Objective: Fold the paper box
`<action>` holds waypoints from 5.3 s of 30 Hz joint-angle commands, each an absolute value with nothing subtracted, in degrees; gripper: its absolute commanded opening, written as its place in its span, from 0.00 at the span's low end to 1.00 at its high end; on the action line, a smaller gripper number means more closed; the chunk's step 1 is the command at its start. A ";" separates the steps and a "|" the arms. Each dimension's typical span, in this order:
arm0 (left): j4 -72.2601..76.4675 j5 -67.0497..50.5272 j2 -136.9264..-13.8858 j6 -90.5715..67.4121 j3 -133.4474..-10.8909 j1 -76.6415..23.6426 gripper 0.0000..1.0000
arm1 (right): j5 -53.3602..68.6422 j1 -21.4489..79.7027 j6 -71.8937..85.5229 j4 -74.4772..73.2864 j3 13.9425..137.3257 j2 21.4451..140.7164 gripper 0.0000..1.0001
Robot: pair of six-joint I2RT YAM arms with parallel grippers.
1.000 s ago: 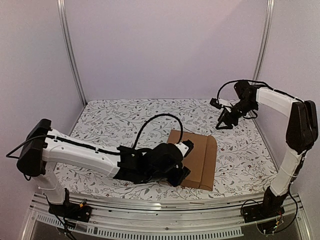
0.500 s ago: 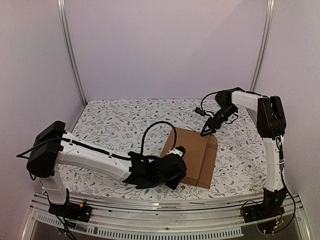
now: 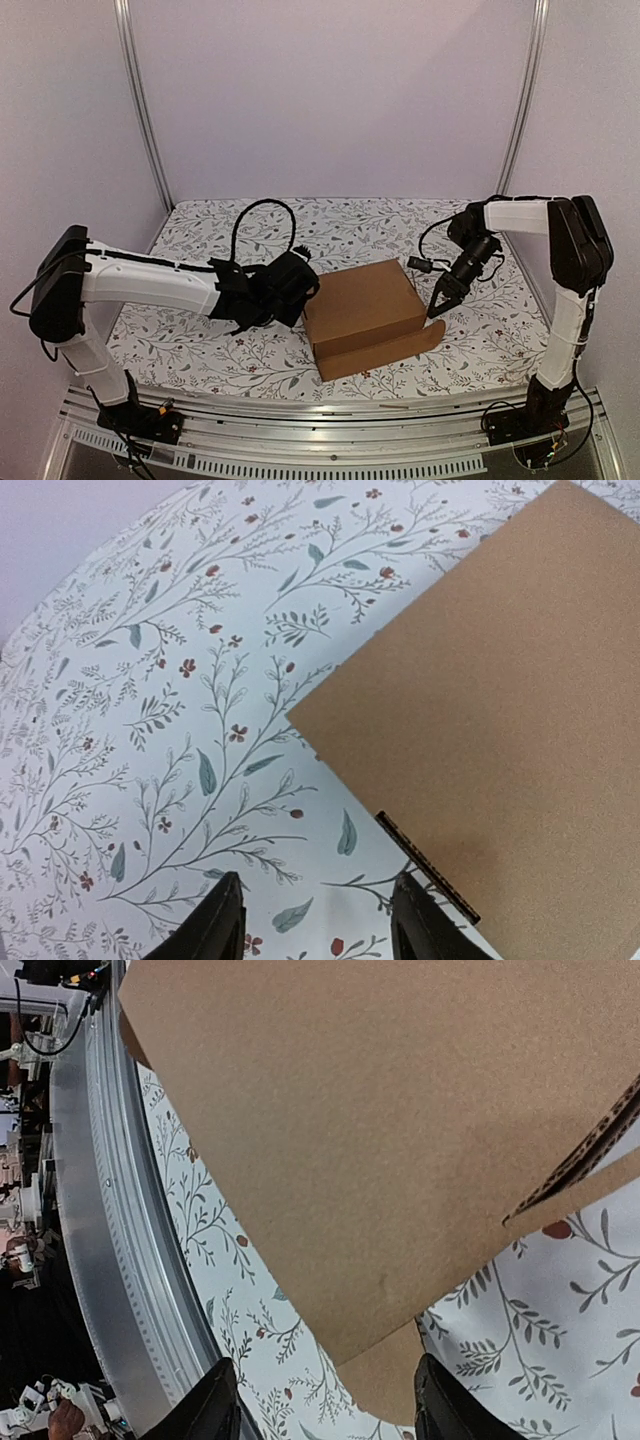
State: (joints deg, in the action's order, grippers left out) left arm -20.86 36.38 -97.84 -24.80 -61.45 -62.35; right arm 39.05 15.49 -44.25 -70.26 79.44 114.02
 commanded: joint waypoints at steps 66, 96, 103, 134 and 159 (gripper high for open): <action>7.48 22.69 -97.91 -21.47 -57.45 -69.66 0.68 | 27.71 10.83 -38.50 -46.42 76.19 96.36 0.85; -9.25 30.56 -97.27 -34.45 -58.32 -77.46 0.65 | 21.70 13.65 -24.28 -62.71 76.22 105.71 0.76; -9.62 33.70 -91.80 -37.61 -48.68 -80.04 0.67 | 13.46 13.55 -24.63 -63.57 71.54 94.80 0.78; 3.42 22.17 -100.41 -19.81 -50.88 -70.71 0.45 | 15.87 29.33 -59.57 -64.90 56.86 69.59 0.91; -9.67 18.81 -113.03 -17.67 -78.34 -64.56 0.54 | 3.22 37.45 -77.93 -42.26 30.85 58.20 0.99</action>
